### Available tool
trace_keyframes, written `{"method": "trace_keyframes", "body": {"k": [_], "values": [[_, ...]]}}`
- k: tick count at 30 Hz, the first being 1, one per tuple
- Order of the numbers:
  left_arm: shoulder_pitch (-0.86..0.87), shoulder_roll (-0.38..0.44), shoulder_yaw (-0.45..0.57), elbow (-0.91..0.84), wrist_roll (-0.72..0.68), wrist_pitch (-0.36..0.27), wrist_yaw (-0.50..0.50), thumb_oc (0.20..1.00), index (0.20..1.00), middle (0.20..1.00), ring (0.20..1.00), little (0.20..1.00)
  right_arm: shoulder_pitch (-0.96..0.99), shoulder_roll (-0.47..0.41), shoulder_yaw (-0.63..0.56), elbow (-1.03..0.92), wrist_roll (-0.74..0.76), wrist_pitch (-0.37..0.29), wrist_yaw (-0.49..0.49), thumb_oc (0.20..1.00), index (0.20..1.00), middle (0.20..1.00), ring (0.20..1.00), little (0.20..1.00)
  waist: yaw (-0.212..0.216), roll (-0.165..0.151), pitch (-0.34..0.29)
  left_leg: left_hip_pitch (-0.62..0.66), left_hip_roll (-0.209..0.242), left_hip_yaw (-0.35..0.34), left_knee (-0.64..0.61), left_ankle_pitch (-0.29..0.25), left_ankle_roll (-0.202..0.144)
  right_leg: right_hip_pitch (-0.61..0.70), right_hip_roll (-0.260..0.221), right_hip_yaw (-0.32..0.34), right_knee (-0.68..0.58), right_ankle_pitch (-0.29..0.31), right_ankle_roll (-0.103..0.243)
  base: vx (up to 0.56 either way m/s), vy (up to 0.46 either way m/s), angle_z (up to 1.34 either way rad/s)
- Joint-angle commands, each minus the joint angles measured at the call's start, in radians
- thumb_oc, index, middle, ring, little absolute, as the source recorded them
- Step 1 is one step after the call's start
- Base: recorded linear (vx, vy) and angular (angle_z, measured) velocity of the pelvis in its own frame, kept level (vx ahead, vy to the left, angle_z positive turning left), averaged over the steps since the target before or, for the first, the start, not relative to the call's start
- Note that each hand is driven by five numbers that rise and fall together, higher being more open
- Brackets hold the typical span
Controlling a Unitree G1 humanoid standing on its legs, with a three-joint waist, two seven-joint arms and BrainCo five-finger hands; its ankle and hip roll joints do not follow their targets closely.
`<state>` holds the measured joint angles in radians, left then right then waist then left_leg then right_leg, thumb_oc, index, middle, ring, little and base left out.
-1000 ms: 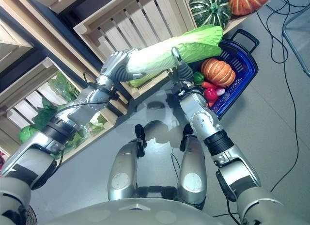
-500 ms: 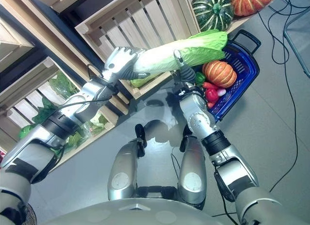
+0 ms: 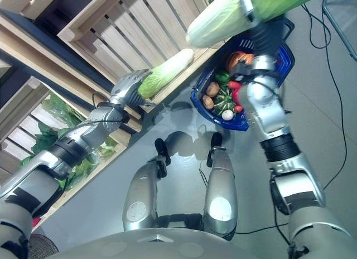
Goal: Pick up fruits and vegetables into the basket
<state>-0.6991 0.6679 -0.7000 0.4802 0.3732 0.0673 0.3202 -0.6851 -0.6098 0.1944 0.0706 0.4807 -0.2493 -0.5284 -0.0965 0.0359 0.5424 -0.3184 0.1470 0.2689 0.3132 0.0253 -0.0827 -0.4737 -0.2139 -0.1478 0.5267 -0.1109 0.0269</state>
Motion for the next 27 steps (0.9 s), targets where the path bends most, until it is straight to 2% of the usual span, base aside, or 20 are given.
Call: {"method": "trace_keyframes", "body": {"k": [1,6,9,10,12,17,24,27], "values": [[-0.049,0.021,0.105,-0.007,-0.026,-0.013,0.09,1.0,1.0,1.0,1.0,1.0,-0.034,-0.061,-0.073,-0.107,-0.061,-0.064,-0.016,0.2,0.2,0.2,0.2,0.2,-0.057,0.033,-0.022,-0.07,0.015,0.012,0.143,-0.115,-0.002,-0.017,-0.02,0.003,-0.019,-0.009,0.059,-0.02,0.093,-0.14],[-0.117,-0.014,0.141,0.08,-0.045,0.019,0.143,1.0,1.0,1.0,1.0,1.0,-0.039,-0.131,-0.094,-0.08,-0.149,-0.002,-0.052,0.2,0.2,0.2,0.2,0.2,-0.097,0.062,-0.022,-0.127,0.019,0.039,0.158,-0.104,-0.012,-0.112,-0.01,0.041,0.026,-0.022,0.048,-0.01,0.089,-0.18],[-0.162,-0.042,0.16,0.143,-0.066,0.032,0.167,1.0,1.0,1.0,1.0,1.0,-0.055,-0.152,-0.078,-0.047,-0.173,0.046,-0.041,0.2,0.2,0.2,0.2,0.2,-0.113,0.071,-0.022,-0.164,0.023,0.053,0.171,-0.101,-0.016,-0.166,-0.004,0.059,0.053,-0.031,0.043,0.01,0.063,-0.18],[-0.175,-0.048,0.161,0.16,-0.074,0.035,0.174,1.0,1.0,1.0,1.0,1.0,-0.061,-0.157,-0.068,-0.028,-0.19,0.058,-0.042,0.2,0.2,0.2,0.2,0.2,-0.115,0.073,-0.022,-0.161,0.022,0.044,0.183,-0.126,-0.029,-0.166,-0.003,0.069,0.07,-0.061,0.051,0.04,0.043,-0.21],[-0.212,-0.054,0.162,0.193,-0.101,0.044,0.194,1.0,1.0,1.0,1.0,1.0,-0.081,-0.164,-0.034,0.022,-0.212,0.081,-0.031,0.2,0.2,0.2,0.2,0.2,-0.119,0.076,-0.022,-0.19,0.023,0.048,0.187,-0.123,-0.031,-0.2,-0.002,0.077,0.08,-0.062,0.047,0.01,0.035,-0.14],[-0.291,-0.093,0.174,0.298,-0.191,0.055,0.23,1.0,1.0,1.0,1.0,1.0,-0.141,-0.147,0.067,0.194,-0.238,0.088,0.009,0.2,0.2,0.2,0.2,0.2,-0.115,0.089,-0.022,-0.241,0.016,0.051,0.179,-0.104,-0.04,-0.268,0.003,0.087,0.093,-0.059,0.042,-0.02,0.023,-0.08],[-0.389,-0.147,0.142,0.439,-0.355,0.086,0.23,1.0,1.0,1.0,1.0,1.0,-0.293,-0.069,0.215,0.563,-0.162,0.069,0.081,0.2,0.2,0.2,0.2,0.2,-0.089,0.123,-0.022,-0.316,-0.007,0.039,0.171,-0.086,-0.047,-0.355,0.008,0.095,0.112,-0.056,0.034,-0.01,0.009,-0.02],[-0.418,-0.161,0.131,0.486,-0.405,0.101,0.222,1.0,1.0,1.0,1.0,1.0,-0.345,-0.037,0.264,0.68,-0.138,0.087,0.116,0.2,0.2,0.2,0.2,0.2,-0.078,0.138,-0.022,-0.352,-0.013,0.037,0.171,-0.081,-0.049,-0.395,0.01,0.099,0.123,-0.059,0.029,0.01,0.04,0.01]]}}
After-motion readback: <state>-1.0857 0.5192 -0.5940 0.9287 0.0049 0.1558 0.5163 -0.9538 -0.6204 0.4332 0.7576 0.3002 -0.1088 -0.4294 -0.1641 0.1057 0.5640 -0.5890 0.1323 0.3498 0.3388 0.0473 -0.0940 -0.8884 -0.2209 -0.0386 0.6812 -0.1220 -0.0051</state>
